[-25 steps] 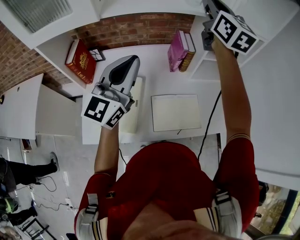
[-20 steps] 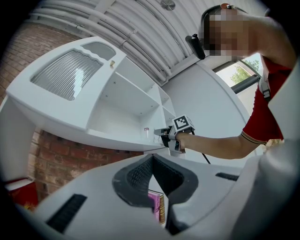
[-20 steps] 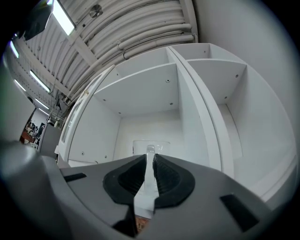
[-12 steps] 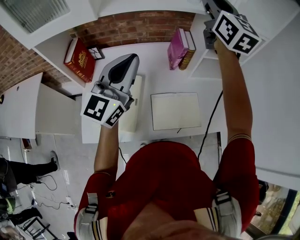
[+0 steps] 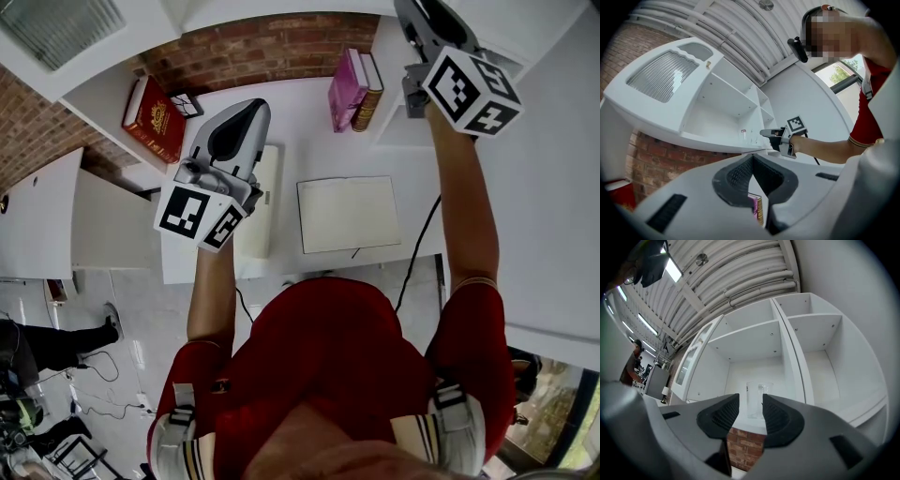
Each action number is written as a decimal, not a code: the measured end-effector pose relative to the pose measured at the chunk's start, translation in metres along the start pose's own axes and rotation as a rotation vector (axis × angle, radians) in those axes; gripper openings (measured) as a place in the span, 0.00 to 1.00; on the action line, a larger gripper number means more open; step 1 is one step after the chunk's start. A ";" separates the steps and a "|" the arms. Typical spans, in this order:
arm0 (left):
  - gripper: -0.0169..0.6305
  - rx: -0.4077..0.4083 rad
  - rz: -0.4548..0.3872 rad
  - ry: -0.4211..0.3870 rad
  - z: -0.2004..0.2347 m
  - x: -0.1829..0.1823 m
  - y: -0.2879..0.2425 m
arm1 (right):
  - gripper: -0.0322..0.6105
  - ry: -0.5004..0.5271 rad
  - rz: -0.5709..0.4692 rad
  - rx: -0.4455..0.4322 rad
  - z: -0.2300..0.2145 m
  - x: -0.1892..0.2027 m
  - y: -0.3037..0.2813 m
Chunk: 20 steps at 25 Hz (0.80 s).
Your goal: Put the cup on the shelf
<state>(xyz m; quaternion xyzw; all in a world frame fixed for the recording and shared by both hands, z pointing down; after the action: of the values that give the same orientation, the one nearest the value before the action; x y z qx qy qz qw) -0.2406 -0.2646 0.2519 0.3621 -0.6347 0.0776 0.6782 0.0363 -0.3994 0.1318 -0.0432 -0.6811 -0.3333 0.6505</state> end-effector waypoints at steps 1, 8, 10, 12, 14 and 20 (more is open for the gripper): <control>0.04 0.000 -0.004 -0.002 -0.001 -0.001 0.000 | 0.29 -0.011 -0.001 -0.014 0.004 0.002 0.007; 0.04 0.004 -0.017 -0.020 -0.013 -0.008 -0.003 | 0.25 -0.048 0.023 -0.108 0.035 0.022 0.054; 0.04 0.003 -0.020 -0.021 -0.016 -0.008 -0.003 | 0.22 -0.051 0.022 -0.119 0.042 0.027 0.067; 0.04 0.003 -0.022 -0.023 -0.020 -0.008 -0.004 | 0.18 -0.043 0.019 -0.134 0.050 0.032 0.079; 0.04 0.001 -0.025 -0.025 -0.024 -0.008 -0.004 | 0.13 -0.023 0.014 -0.153 0.059 0.038 0.091; 0.04 -0.011 -0.026 -0.031 -0.035 -0.010 0.001 | 0.05 -0.023 0.022 -0.231 0.085 0.061 0.123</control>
<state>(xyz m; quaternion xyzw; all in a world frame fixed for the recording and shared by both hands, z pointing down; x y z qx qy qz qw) -0.2145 -0.2399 0.2459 0.3677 -0.6406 0.0597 0.6714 0.0150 -0.2834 0.2424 -0.1292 -0.6452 -0.4020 0.6368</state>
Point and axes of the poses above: the fingertips, and each gripper's own axes: y backward along the fingers, z to its left, x out of its underside, the point moved 9 cm from there along y, backward along the fingers, and after that the axes turned 8 degrees about -z, right-handed, at the moved point
